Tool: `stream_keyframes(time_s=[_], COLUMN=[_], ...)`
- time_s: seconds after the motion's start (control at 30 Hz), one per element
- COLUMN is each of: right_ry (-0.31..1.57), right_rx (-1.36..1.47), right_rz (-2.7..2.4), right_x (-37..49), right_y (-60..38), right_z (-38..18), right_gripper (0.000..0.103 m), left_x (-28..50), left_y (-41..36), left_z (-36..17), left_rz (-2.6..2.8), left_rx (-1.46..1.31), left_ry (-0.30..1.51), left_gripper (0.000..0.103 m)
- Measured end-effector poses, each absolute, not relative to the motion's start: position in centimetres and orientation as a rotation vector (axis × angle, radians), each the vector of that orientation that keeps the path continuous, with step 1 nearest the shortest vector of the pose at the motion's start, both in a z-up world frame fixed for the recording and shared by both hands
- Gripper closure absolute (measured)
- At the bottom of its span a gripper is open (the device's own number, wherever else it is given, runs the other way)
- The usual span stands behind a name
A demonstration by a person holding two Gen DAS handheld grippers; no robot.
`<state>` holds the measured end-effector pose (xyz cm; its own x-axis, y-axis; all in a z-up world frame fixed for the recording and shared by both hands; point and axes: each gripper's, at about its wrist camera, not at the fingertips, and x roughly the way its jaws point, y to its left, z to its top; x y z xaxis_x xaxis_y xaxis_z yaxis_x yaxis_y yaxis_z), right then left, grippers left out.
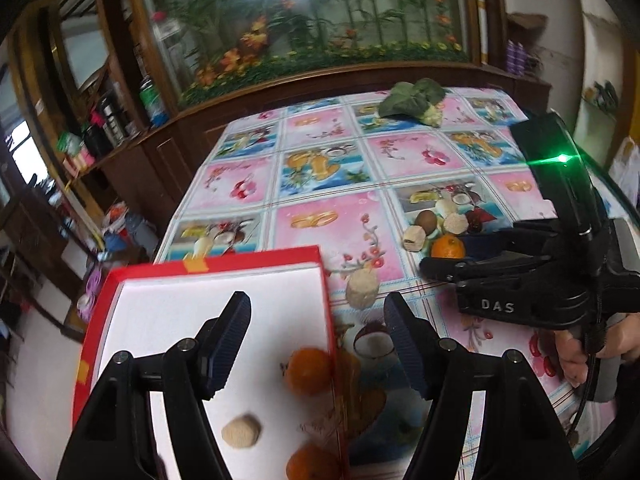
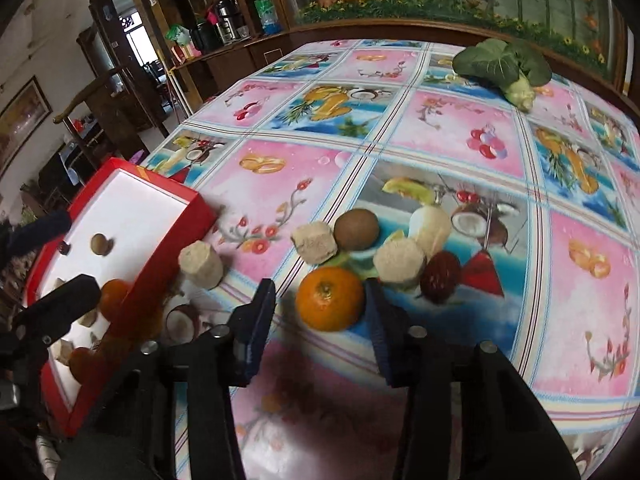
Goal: Organize fruits
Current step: 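Grasp an orange with the right tool while the left tool grasps a tan cake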
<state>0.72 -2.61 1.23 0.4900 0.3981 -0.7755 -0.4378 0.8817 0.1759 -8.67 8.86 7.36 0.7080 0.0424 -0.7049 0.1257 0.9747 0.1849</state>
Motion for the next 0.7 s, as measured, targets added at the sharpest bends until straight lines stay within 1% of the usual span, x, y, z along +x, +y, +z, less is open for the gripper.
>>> stream_keyframes(time_s=[0.03,0.13,0.2,0.27,0.33,0.43,0.5,0.67,0.7], right_ry=[0.925,0.943,0.958,0.972,0.995,1.021,1.032,1.034,1.035], right_rx=[-0.061,-0.061,-0.069,-0.069,-0.054,-0.021,0.0,-0.003,-0.001], right_rz=[0.496,0.496,0.484,0.474,0.463,0.444,0.445,0.438,0.438], right_x=[0.7,0.9,0.9,1.1,1.2,1.6,1.8,1.8,1.9], right_y=[-2.6,-2.9,-3.3,-3.7,-4.6,-5.7,-6.1,-5.9,-6.0], right_z=[1.2,1.3,1.4,1.5,1.5,1.5,1.6,1.6,1.6], right_gripper=[0.068,0.069,0.069,0.069,0.069,0.069,0.069,0.069,0.069], left_x=[-8.2,-6.6,-5.4,-4.5,-3.8,-3.2,-2.9,-2.1,-2.0], left_y=[8.6,7.7,7.1,6.6,6.1,5.8,5.8,6.3,6.2], left_z=[7.3,6.6,5.8,5.0,4.2,3.4,3.0,2.2,2.1], left_rz=[-0.078,-0.146,-0.17,-0.196,-0.202,-0.214,-0.221,-0.24,-0.239], left_rx=[0.24,0.27,0.294,0.307,0.325,0.337,0.334,0.306,0.305], left_ry=[0.793,0.834,0.872,0.908,0.931,0.962,0.978,1.007,1.015], left_gripper=[0.034,0.035,0.044,0.049,0.051,0.059,0.066,0.07,0.073])
